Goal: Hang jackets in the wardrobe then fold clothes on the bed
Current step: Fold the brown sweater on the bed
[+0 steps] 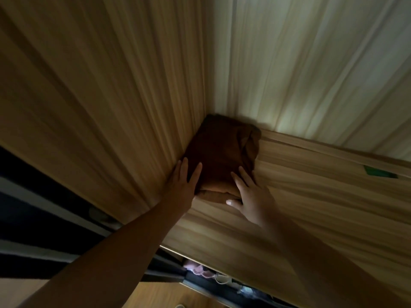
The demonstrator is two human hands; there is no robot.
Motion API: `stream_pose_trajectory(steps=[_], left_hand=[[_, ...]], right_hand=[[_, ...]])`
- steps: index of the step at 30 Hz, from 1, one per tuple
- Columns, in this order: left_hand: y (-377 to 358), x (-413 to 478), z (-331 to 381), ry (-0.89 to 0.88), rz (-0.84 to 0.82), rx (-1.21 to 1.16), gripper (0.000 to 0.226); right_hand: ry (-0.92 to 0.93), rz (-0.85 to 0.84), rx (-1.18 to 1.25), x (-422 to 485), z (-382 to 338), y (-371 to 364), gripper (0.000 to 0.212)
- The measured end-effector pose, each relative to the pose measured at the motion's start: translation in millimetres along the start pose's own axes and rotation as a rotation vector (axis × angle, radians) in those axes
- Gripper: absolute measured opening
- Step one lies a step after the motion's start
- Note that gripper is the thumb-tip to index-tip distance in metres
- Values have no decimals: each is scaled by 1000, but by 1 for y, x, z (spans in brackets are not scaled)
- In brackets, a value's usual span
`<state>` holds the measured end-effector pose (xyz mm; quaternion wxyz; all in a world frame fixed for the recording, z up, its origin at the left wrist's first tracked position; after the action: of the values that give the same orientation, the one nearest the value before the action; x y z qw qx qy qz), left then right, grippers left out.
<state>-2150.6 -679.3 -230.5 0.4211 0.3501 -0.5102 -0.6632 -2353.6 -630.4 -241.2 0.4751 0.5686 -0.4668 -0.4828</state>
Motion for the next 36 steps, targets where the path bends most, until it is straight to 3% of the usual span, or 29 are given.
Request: stream_pose_trajectory(steps=[4, 7, 9, 12, 14, 19, 28, 36], left_hand=[[20, -13, 4, 101, -104, -309, 94], [44, -35, 6, 212, 13, -733, 81], [59, -55, 11, 224, 66, -850, 70], [77, -81, 21, 211, 28, -782, 58], [79, -98, 25, 227, -86, -702, 51], [83, -145, 26, 211, -306, -593, 52], [104, -262, -6, 238, -337, -532, 45], [114, -435, -129, 479, -284, -481, 48]], right_hand=[[-22, -25, 97, -11, -2, 17, 92], [-41, 63, 289, -29, -2, 52, 80], [-46, 97, 401, -45, -5, 74, 71], [-42, -15, 468, -69, -14, 95, 60], [-32, -119, 419, -83, -20, 105, 56], [-11, -302, 315, -124, -44, 126, 59], [64, -383, 235, -184, -148, 118, 56], [229, -485, 112, -232, -315, 87, 53]])
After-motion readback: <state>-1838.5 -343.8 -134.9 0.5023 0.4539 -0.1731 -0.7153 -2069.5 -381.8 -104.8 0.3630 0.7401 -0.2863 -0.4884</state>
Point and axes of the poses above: each hand's wrist, its own x-axis towards the middle knuckle, its own y-axis out of the back of the hand, z = x × y, the point moved 8 cm from there along x, towards the middle knuckle, and after that the axes turned 11 degrees about -x, right-handed, at the moved point
